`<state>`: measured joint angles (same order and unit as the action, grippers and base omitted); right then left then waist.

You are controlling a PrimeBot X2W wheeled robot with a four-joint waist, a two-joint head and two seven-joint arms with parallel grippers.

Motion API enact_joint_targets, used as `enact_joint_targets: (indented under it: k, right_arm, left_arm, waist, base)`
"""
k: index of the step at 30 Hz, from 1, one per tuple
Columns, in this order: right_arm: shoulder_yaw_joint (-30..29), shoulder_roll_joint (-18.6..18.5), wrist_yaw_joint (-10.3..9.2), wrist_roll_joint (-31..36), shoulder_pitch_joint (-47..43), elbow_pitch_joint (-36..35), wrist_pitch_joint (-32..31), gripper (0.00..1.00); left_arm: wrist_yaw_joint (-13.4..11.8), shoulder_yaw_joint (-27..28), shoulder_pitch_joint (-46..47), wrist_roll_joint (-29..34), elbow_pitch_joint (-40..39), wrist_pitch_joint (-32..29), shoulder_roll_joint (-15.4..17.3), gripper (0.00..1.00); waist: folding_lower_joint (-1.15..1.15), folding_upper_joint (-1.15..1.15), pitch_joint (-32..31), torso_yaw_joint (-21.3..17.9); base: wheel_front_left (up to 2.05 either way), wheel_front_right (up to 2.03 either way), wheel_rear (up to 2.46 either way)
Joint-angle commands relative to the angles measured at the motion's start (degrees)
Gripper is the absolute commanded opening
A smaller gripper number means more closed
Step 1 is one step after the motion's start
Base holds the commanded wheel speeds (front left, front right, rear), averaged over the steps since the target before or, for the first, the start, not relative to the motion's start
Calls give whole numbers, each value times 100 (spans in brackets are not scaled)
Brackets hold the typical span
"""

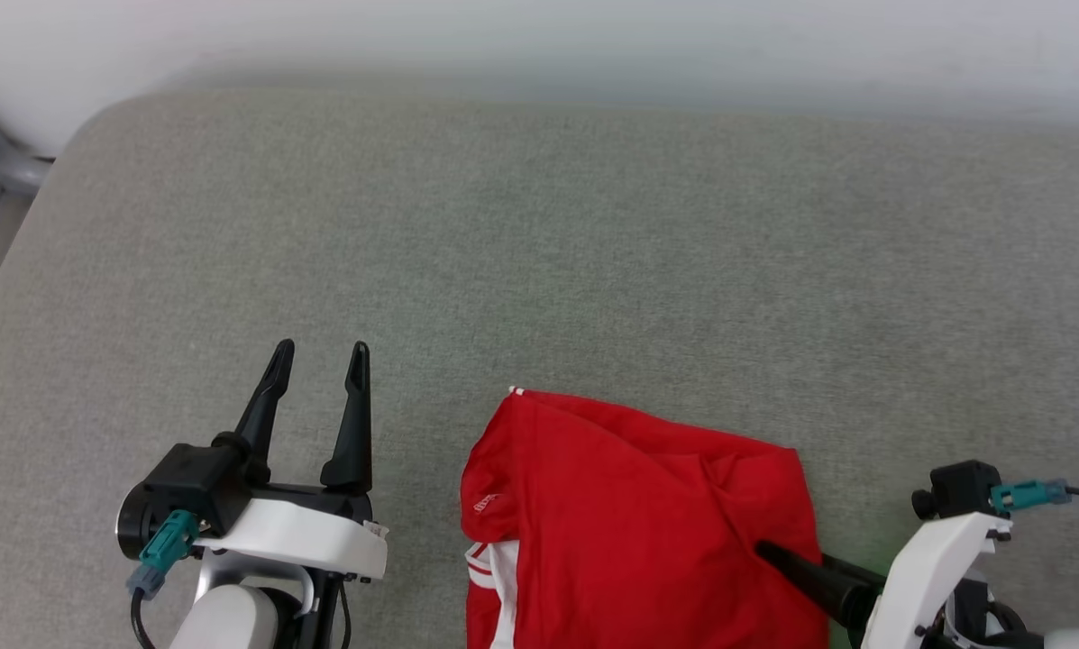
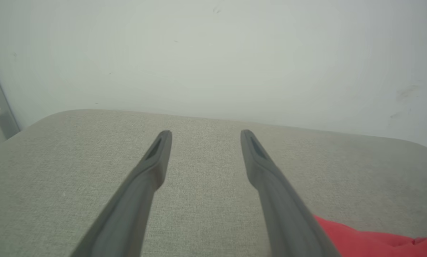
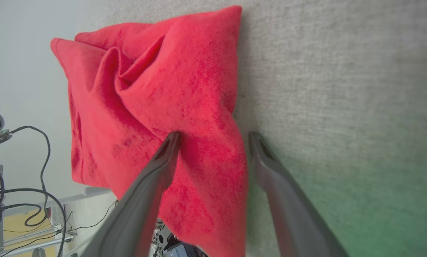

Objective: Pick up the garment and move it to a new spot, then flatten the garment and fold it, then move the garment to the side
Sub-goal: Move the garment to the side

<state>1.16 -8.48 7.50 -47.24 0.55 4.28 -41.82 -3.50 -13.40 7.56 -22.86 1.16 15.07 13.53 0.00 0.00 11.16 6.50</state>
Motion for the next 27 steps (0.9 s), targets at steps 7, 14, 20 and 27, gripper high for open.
enact_joint_targets:
  k: [7, 14, 20, 27]
  right_arm:
    - [351, 67, -7, -97, 330, 621, -161, 20]
    - [718, -100, -3, -32, 598, 541, 106, 0]
    - [935, -484, -3, 583, 620, 385, 360, 0]
    - [571, -750, -4, 1599, 467, 377, 388, 0]
  left_arm:
    - [171, 142, 127, 133, 105, 13, -182, 100]
    - [262, 233, 68, 254, 206, 12, -244, 100]
    - [285, 281, -101, 360, 216, 12, -184, 100]
    - [276, 252, -259, 378, 119, -6, -108, 100]
  waist:
    - [0, 0, 214, 192]
    - [0, 0, 29, 135]
    - [0, 0, -302, -158]
    - [0, 0, -499, -766]
  base:
    - [0, 0, 0]
    - [0, 0, 0]
    - [0, 0, 0]
    - [0, 0, 0]
